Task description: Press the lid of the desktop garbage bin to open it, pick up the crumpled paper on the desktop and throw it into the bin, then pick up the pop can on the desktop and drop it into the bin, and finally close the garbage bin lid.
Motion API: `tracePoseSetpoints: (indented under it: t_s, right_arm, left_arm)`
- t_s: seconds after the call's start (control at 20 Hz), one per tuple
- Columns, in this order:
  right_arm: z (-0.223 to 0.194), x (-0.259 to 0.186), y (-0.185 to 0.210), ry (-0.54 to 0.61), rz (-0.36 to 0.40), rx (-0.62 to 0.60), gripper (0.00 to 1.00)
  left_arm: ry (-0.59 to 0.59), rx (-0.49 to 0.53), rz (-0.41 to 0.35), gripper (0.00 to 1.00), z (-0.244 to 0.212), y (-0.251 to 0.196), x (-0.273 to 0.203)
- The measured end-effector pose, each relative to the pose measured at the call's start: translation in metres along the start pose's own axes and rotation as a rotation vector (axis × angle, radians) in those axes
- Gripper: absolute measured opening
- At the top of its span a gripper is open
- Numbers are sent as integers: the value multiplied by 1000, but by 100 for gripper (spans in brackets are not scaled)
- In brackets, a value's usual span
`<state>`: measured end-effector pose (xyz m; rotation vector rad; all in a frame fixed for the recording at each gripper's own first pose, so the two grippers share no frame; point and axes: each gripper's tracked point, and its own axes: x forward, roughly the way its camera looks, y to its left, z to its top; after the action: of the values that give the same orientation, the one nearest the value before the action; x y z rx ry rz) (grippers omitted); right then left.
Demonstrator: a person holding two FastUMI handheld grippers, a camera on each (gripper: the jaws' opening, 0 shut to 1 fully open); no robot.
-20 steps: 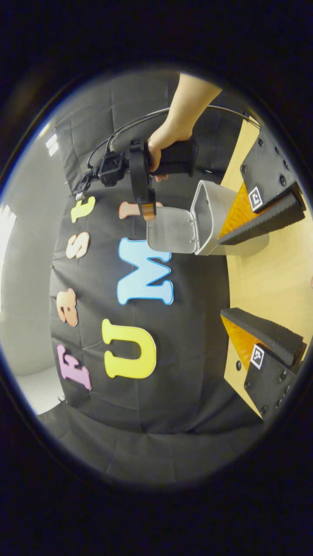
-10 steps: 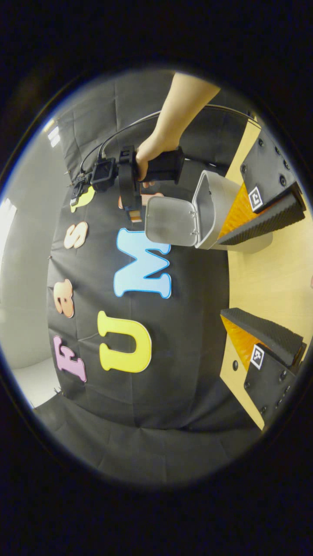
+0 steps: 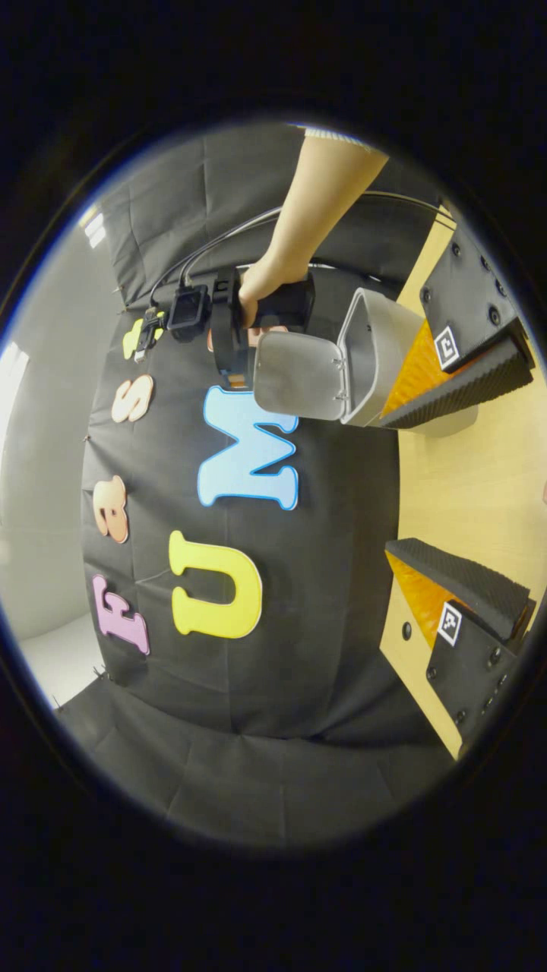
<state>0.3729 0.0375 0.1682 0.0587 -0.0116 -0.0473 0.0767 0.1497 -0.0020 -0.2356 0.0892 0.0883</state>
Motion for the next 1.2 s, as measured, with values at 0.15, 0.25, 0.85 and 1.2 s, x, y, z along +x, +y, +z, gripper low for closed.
tracePoseSetpoints:
  t_s: [0.15,0.25,0.85,1.2]
  right_arm:
    - [-11,2,2,35,12,6,91]
    - [-11,0,0,34,22,24,92]
    - [-24,-36,-1,48,69,107,92]
    - [-36,-70,-4,20,82,118,92]
  left_arm:
    - [0,1,15,95,1,3,-1]
    - [3,6,19,95,-1,2,-2]
    - [-1,12,9,95,-4,-20,-19]
    - [-13,5,4,95,-4,-26,-25]
